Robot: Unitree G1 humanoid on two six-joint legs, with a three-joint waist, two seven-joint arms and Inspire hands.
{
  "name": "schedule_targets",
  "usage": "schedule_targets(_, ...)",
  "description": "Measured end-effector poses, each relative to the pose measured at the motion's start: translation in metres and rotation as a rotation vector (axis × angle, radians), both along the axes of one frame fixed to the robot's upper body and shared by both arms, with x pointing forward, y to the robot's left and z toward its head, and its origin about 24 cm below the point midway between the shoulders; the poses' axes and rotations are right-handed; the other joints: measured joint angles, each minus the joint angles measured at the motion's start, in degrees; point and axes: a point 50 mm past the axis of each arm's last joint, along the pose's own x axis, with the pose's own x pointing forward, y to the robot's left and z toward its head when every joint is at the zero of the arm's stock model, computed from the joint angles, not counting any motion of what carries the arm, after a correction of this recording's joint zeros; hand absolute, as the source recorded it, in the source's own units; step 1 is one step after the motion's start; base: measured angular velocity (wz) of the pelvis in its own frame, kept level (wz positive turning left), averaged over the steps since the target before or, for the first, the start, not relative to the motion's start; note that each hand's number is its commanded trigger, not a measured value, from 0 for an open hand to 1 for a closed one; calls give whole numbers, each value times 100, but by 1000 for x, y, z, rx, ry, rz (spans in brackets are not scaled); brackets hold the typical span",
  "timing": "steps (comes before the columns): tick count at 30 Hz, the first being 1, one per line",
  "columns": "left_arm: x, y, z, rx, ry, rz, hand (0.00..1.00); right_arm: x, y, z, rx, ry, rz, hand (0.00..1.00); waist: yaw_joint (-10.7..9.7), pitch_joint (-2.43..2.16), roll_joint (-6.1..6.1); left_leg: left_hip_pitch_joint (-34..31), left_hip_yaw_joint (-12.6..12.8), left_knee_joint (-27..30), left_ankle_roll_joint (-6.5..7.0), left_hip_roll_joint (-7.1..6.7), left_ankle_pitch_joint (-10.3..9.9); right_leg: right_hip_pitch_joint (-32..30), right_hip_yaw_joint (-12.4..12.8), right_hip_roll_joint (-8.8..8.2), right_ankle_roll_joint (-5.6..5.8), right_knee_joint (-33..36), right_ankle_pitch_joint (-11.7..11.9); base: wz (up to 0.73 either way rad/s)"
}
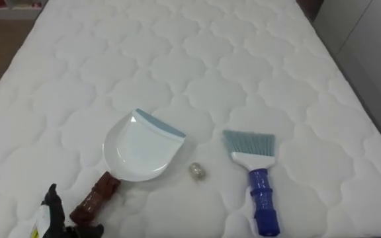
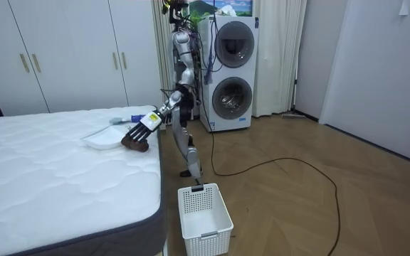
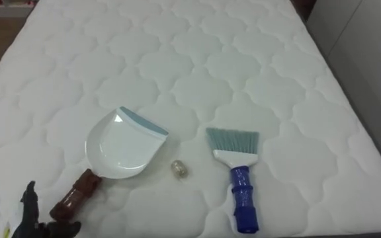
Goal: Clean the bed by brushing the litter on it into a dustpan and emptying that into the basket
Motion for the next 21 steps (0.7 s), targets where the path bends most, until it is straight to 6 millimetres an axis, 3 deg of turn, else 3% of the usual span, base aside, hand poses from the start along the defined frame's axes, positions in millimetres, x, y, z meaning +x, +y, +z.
schedule_targets(21, 16, -10, 6, 22, -62, -44, 0, 4, -2, 2, 16, -11, 16, 0, -53, -22, 67, -178, 5, 3, 7, 5, 4, -216, 29, 7, -7, 44, 9, -1)
